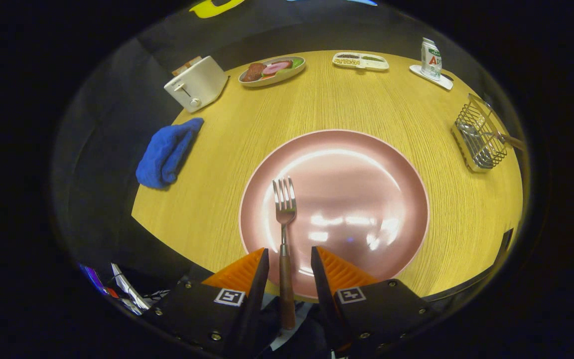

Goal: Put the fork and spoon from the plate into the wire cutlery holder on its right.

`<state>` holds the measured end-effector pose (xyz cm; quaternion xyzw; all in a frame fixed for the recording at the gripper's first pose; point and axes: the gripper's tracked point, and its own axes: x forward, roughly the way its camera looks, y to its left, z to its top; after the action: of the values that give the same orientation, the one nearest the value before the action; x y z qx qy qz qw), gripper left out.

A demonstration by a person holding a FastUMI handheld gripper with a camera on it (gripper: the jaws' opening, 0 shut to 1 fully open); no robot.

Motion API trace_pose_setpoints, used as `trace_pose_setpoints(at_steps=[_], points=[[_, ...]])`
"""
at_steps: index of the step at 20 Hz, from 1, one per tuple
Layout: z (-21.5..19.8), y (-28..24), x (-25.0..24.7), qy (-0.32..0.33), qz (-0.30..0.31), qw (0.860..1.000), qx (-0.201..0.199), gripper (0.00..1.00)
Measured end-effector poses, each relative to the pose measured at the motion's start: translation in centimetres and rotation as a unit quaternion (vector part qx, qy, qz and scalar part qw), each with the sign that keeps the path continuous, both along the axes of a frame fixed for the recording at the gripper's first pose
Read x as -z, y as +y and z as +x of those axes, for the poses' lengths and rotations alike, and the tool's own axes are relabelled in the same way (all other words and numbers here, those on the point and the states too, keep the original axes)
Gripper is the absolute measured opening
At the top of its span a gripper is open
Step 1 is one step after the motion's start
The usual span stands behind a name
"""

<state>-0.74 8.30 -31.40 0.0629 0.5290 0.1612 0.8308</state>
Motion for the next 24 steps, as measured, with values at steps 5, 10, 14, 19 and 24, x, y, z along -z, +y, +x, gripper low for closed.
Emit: trace_pose_setpoints(at_steps=[5,10,14,19,24], points=[[-0.6,0.3,1.2,0.022,-0.008,0.999,-0.032,0.2],[-0.1,-0.3,1.4,0.018,0.001,1.0,-0.006,0.04],[0.5,-0.9,0.3,0.01,0.022,1.0,0.008,0.04],[1.4,-2.1,-1.2,0.006,0.051,0.998,0.042,0.04],[3.0,-5.0,-3.4,-0.013,0.062,0.996,0.069,0.04]])
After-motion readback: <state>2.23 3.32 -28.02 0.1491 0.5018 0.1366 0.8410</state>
